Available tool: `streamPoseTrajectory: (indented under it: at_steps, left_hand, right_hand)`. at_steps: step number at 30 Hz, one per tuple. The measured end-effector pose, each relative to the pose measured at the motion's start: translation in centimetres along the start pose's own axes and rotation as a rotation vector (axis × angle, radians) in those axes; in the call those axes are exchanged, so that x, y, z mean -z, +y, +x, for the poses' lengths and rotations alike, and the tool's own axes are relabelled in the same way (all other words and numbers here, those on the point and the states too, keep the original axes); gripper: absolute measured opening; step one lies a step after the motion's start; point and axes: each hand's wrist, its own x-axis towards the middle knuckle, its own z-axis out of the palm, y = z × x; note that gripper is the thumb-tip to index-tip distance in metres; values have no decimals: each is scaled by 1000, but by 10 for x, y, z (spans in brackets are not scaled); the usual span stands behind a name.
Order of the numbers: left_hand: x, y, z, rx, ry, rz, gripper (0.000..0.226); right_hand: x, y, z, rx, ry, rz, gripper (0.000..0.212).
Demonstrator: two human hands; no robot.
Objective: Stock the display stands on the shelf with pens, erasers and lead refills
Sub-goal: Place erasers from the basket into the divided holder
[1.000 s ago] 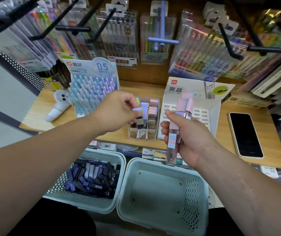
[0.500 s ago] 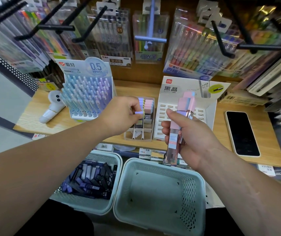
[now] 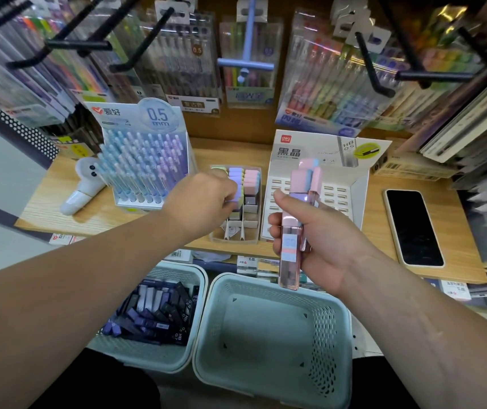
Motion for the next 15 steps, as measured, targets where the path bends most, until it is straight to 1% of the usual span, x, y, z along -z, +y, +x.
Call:
streamPoseTrajectory:
  at_steps: [2,4,7,8,10,12,13,15]
  left_hand:
    - [0,0,-1,0,-11,8,22]
    - [4,1,-2,34,-17,-21,21]
    - [19,3,-2,85,-44,-136,20]
    - [27,6,-3,121,-47,-228,16]
    - [42,19,-4,265,-66,-514,11]
    - [54,36,-8,400,-149,-831,9]
    - [57,44,-10,426,-200,-940,9]
    - [59,57,-14,405,-261,-1034,16]
  right_hand:
    - [-1,0,0,-12,-13,10,17]
    - [-4,0,1,-19,-17,15,20]
    - [-7,1,2,-16,-1,29,19]
    - [-8,1,2,-9,11,34,18]
    - [-10,1,3,19,33,48,16]
    - [-11,0,2,53,40,62,15]
    - [-12,0,2,65,28,55,15]
    - [-15,1,1,62,-40,-16,15]
